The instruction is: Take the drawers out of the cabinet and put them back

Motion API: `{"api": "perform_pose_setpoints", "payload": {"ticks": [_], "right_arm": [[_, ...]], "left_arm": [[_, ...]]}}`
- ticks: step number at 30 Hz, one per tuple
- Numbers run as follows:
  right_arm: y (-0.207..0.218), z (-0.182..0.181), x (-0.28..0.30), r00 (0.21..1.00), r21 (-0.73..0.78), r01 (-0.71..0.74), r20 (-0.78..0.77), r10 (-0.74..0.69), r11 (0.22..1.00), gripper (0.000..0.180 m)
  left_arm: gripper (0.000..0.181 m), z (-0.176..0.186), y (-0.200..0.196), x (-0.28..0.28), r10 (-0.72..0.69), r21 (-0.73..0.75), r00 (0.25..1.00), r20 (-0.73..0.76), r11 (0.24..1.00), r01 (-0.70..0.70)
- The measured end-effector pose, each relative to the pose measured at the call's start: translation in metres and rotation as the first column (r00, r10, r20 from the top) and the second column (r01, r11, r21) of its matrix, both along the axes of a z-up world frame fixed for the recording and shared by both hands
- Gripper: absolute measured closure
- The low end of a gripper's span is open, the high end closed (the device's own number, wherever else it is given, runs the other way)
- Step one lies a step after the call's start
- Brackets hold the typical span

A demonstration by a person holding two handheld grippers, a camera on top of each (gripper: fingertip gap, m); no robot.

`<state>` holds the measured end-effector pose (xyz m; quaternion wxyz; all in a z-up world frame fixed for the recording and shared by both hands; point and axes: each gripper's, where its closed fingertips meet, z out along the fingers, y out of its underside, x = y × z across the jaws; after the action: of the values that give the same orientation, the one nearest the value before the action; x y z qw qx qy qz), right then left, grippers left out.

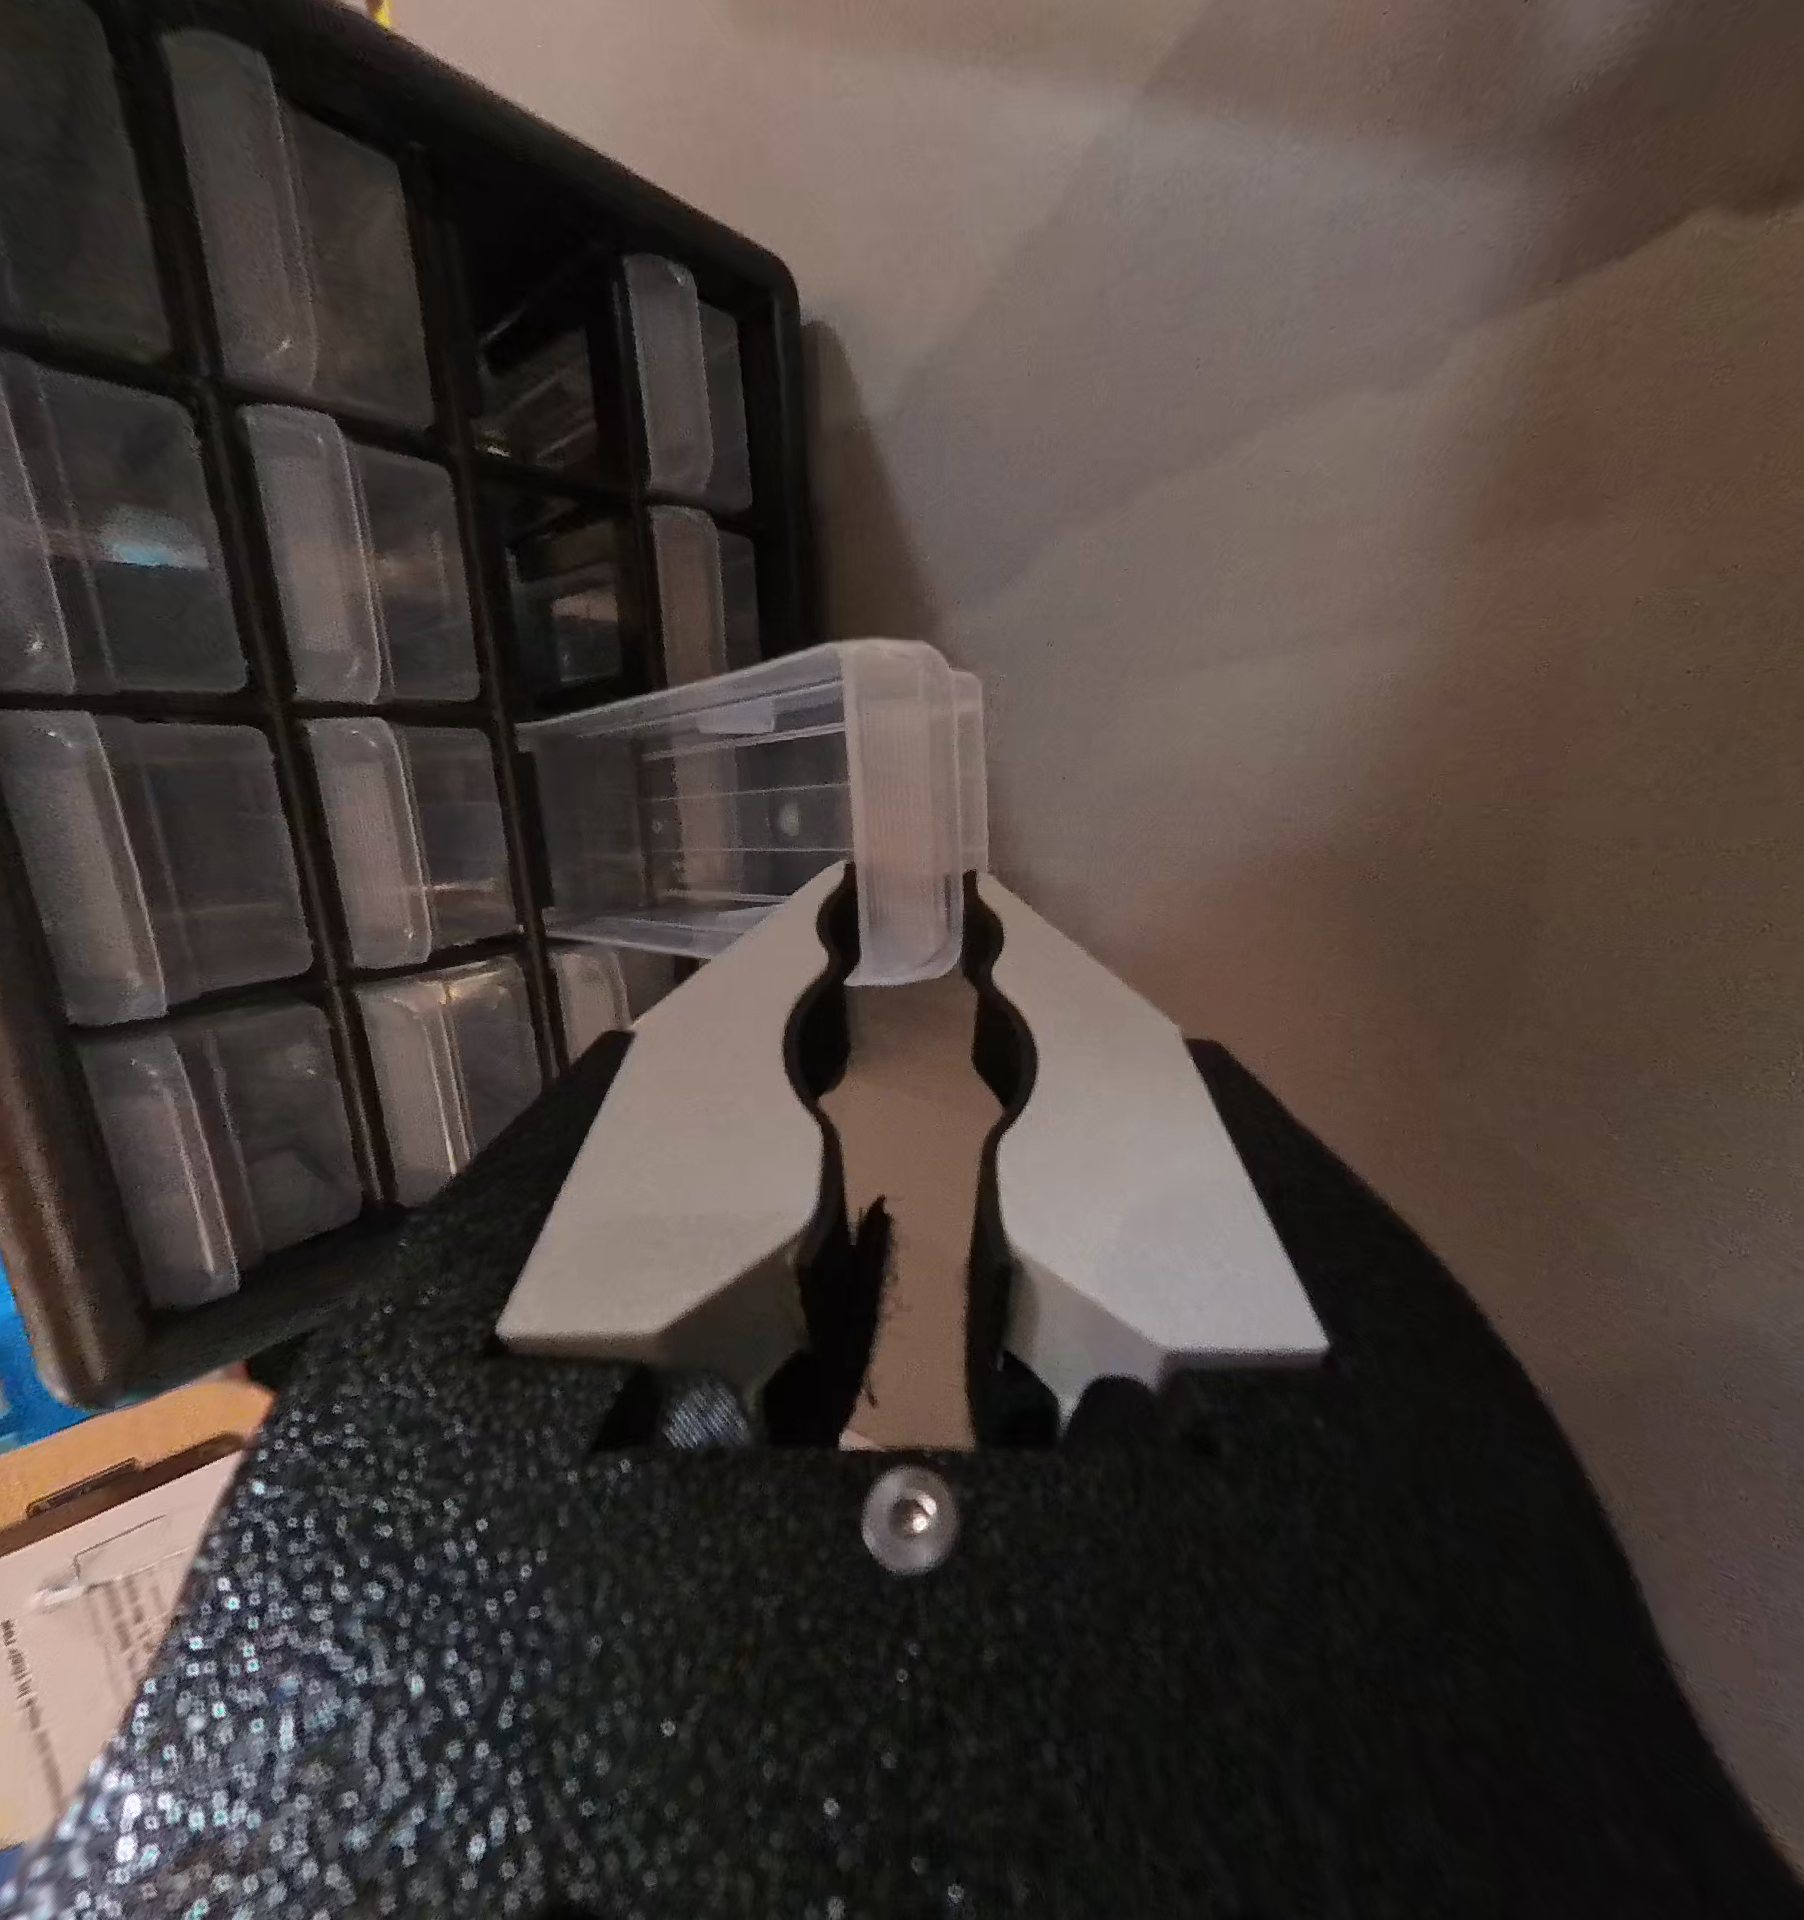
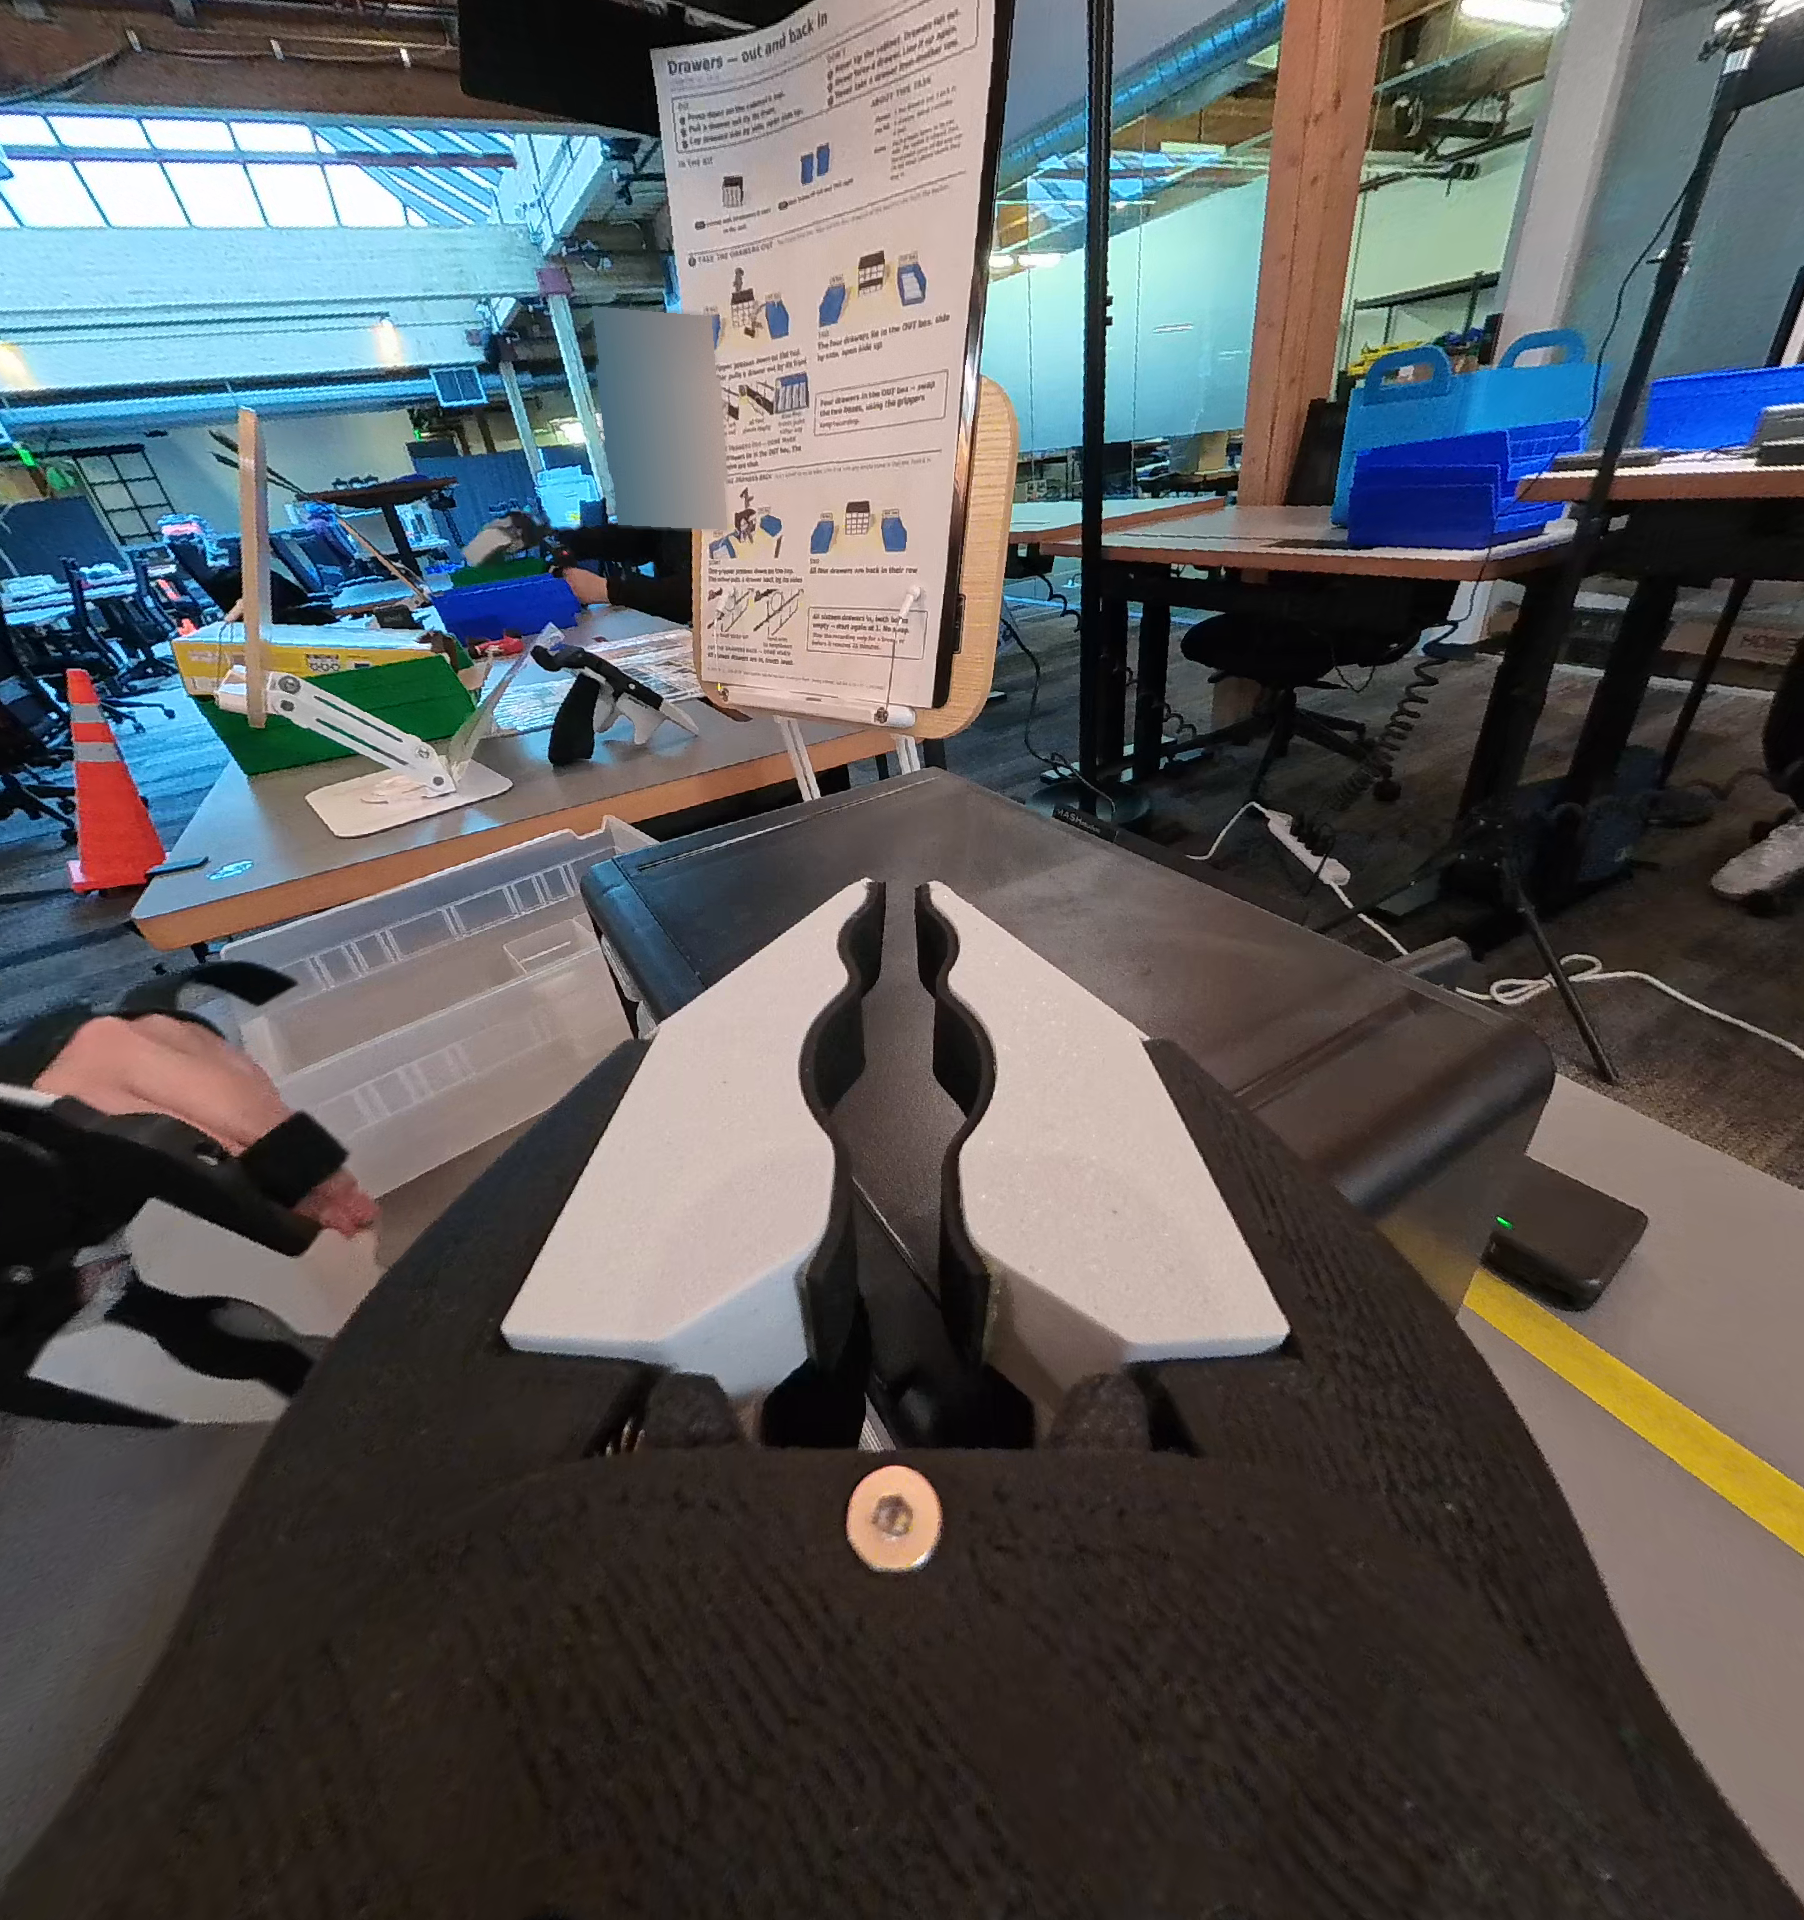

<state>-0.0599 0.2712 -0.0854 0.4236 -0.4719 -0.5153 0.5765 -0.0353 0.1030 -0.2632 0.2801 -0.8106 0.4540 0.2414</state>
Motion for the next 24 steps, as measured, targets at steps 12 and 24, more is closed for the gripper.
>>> {"api": "perform_pose_setpoints", "payload": {"ticks": [12, 24], "right_arm": [[0.0, 0.0, 0.0, 1.0, -0.006, -0.001, 0.001, 0.001, 1.0, 0.175], [0.0, 0.0, 0.0, 1.0, -0.008, -0.001, -0.001, 0.001, 1.0, 0.175]], "left_arm": [[0.157, 0.0, 0.059, -0.058, 0.102, 0.294, 0.995, -0.012, 0.951, -0.094], [0.144, -0.02, 0.044, -0.011, 0.0, 0.318, 0.979, 0.204, 0.946, -0.066]]}}
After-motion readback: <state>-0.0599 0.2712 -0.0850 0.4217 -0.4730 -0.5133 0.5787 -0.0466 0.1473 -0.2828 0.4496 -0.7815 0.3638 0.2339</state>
